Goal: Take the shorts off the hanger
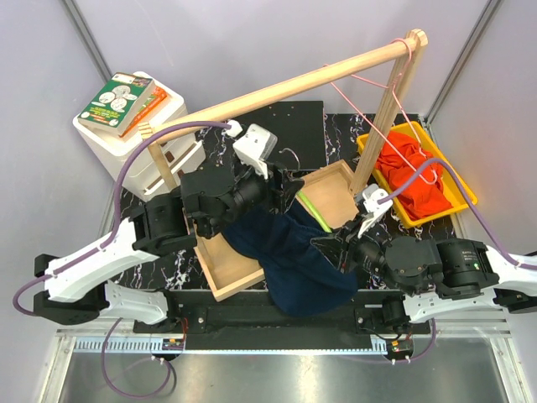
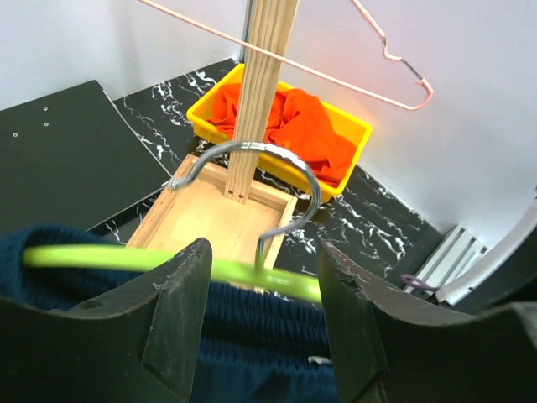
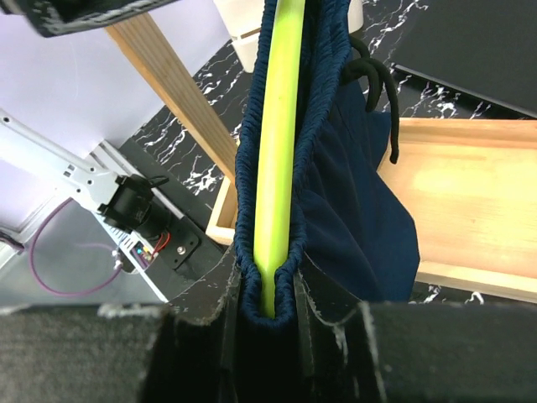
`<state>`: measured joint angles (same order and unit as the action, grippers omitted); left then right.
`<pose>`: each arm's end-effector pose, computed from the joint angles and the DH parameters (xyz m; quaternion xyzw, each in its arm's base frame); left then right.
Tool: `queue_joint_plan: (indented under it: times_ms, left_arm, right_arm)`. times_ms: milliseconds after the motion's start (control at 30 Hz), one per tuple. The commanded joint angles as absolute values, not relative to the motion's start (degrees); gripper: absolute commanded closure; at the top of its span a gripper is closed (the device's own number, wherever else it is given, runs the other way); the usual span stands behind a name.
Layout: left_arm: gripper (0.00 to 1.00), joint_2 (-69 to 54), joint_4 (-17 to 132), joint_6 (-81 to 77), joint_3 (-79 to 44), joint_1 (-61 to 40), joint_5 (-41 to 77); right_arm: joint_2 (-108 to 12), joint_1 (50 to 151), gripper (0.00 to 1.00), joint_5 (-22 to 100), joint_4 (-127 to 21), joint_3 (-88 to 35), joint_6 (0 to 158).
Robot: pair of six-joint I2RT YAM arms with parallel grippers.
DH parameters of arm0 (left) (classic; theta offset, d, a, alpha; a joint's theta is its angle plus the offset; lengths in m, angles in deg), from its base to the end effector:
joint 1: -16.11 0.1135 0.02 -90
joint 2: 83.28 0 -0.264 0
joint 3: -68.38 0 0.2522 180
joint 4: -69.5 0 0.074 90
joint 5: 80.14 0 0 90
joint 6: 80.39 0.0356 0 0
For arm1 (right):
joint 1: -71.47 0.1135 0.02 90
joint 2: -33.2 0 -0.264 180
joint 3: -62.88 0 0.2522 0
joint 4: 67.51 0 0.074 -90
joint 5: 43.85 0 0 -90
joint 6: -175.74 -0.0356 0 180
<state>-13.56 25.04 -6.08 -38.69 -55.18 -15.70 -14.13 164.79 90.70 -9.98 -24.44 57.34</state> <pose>0.0897 -0.2170 0.5010 0.2114 0.7149 -0.3240 0.5824 0.0175 0.1303 0.4397 -0.2116 0.7501 0.3288 0.5334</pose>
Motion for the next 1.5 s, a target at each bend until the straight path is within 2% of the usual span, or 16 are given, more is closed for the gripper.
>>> queue_joint_plan:
  times_ms: [0, 400, 500, 600, 633, 667, 700, 733, 800, 867, 900, 1000, 1033, 1267, 1433, 1467]
  left_arm:
    - [0.45, -13.6, 29.2, -3.9, -41.2, -53.8, -13.9]
    - [0.55, -11.0, 35.2, -3.8, -37.8, -49.6, -7.7]
    - [0.62, -11.3, 37.9, -3.9, -36.3, -49.0, -6.4]
    - [0.80, -11.6, 39.6, -3.8, -35.6, -48.2, -5.1]
    - [0.93, -11.6, 40.1, -3.8, -35.6, -48.1, -5.1]
    - [0.99, -11.6, 40.3, -3.7, -35.7, -48.1, -5.4]
    - [1.00, -11.7, 40.4, -3.4, -35.7, -48.1, -6.6]
    - [1.00, -11.7, 40.9, -3.1, -35.7, -48.1, -7.4]
    - [1.00, -12.1, 41.1, -2.4, -35.7, -48.0, -11.5]
    - [1.00, -12.9, 41.1, -1.9, -35.4, -48.1, -14.9]
    - [1.00, -13.2, 42.0, -1.0, -35.0, -48.1, -17.0]
    - [1.00, -14.5, 44.1, 0.7, -33.4, -48.1, -19.0]
    - [1.00, -14.7, 44.2, 0.9, -33.2, -48.1, -19.3]
    - [1.00, -15.2, 44.5, 2.3, -33.0, -48.1, -19.2]
    - [1.00, -16.6, 45.6, 1.1, -30.7, -48.1, -17.7]
    - [1.00, -16.8, 45.9, 0.6, -30.1, -48.1, -17.5]
  right_arm:
    - [-12.3, 164.7, 1.00, 90.5, -16.1, -25.8, 55.0]
    - [-12.2, 164.6, 1.00, 88.1, -16.6, -25.2, 54.6]
    - [-12.8, 164.7, 1.00, 87.8, -16.5, -25.6, 55.2]
    - [-13.4, 164.6, 1.00, 88.1, -16.5, -25.7, 55.3]
    - [-13.6, 164.7, 1.00, 88.1, -16.4, -25.8, 55.2]
    - [-14.0, 164.7, 1.00, 88.1, -16.5, -25.8, 55.4]
    - [-14.3, 164.7, 0.98, 88.1, -16.4, -26.0, 55.6]
    - [-14.7, 164.7, 0.92, 88.2, -16.3, -26.1, 55.6]
    - [-15.1, 164.7, 0.65, 89.6, -15.5, -26.5, 54.6]
    - [-15.2, 164.7, 0.47, 93.2, -14.0, -26.6, 53.4]
    - [-15.1, 164.6, 0.31, 94.7, -13.5, -26.6, 51.9]
    - [-14.4, 164.6, 0.11, 98.6, -13.2, -26.2, 50.0]
    - [-14.3, 164.6, 0.08, 99.3, -13.2, -26.3, 49.8]
    - [-14.4, 164.7, 0.08, 105.7, -13.5, -28.7, 49.7]
    - [-13.7, 164.7, 0.21, 110.7, -15.0, -29.1, 49.8]
    - [-13.6, 164.6, 0.26, 111.3, -15.3, -28.9, 49.8]
